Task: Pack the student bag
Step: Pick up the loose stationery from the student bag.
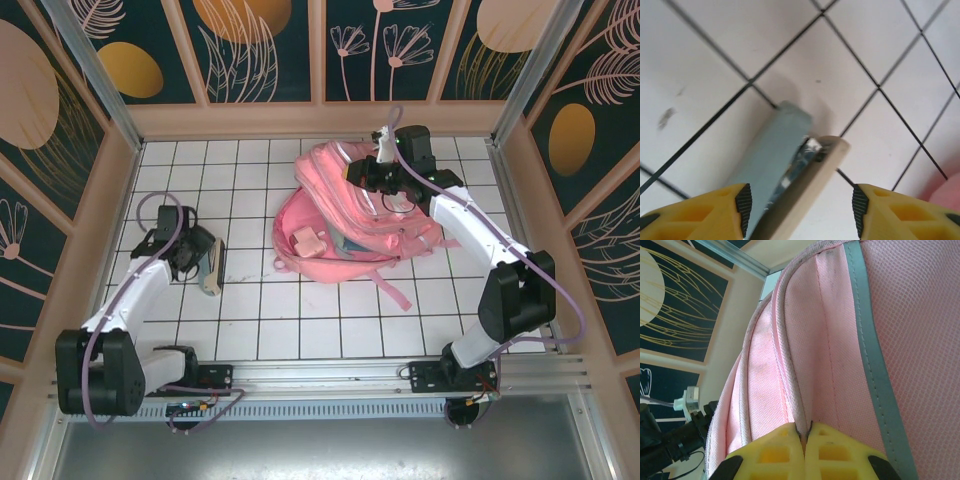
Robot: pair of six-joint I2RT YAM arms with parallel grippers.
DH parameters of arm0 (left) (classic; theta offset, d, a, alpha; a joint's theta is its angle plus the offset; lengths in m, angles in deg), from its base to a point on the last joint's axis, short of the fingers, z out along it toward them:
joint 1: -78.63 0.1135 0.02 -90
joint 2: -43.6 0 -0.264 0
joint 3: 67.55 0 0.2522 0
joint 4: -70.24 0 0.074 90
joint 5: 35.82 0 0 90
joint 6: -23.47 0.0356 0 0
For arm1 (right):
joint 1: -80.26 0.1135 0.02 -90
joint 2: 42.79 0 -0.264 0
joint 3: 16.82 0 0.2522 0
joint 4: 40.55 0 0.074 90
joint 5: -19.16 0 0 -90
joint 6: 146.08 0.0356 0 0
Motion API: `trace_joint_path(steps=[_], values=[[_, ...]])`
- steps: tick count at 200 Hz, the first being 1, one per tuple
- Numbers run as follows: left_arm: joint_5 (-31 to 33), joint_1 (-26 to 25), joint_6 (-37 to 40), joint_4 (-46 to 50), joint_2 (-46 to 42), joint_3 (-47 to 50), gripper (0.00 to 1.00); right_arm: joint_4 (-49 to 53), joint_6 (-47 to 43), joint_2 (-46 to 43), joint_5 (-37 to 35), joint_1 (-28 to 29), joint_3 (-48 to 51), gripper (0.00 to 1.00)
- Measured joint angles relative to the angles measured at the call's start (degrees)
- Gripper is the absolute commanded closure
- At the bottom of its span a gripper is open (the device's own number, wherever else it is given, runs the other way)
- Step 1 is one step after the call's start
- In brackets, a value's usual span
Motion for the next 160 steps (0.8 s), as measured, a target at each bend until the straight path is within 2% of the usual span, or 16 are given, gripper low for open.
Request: trace_joint_path(steps=[56,113,122,140,160], values=[[2.6,-6.34,7.58,0.63,7.08,-1.79,0.64,0.0,0.0,0.0,-0.09,0.11,0.0,1.0],[3.04,-8.55,11.02,0.55,11.65,-1.38,0.65,0.0,0.02,0.04,-0.09,0.11,0.0,1.0],[3.06,-8.72,11.34,0.57,12.28,-1.33,0.7,0.0,0.02,0.11,-0.07,0.11,0.0,1.0],[3.08,-8.92,12.13,0.42,13.77,-1.33,0.71,-0.02,0.02,0.39,-0.04,0.22,0.0,1.0],[3.3,-8.94,13.29,-0.07,14.25,-1.4,0.83,-0.02,0.02,0.63,-0.04,0.37,0.0,1.0]])
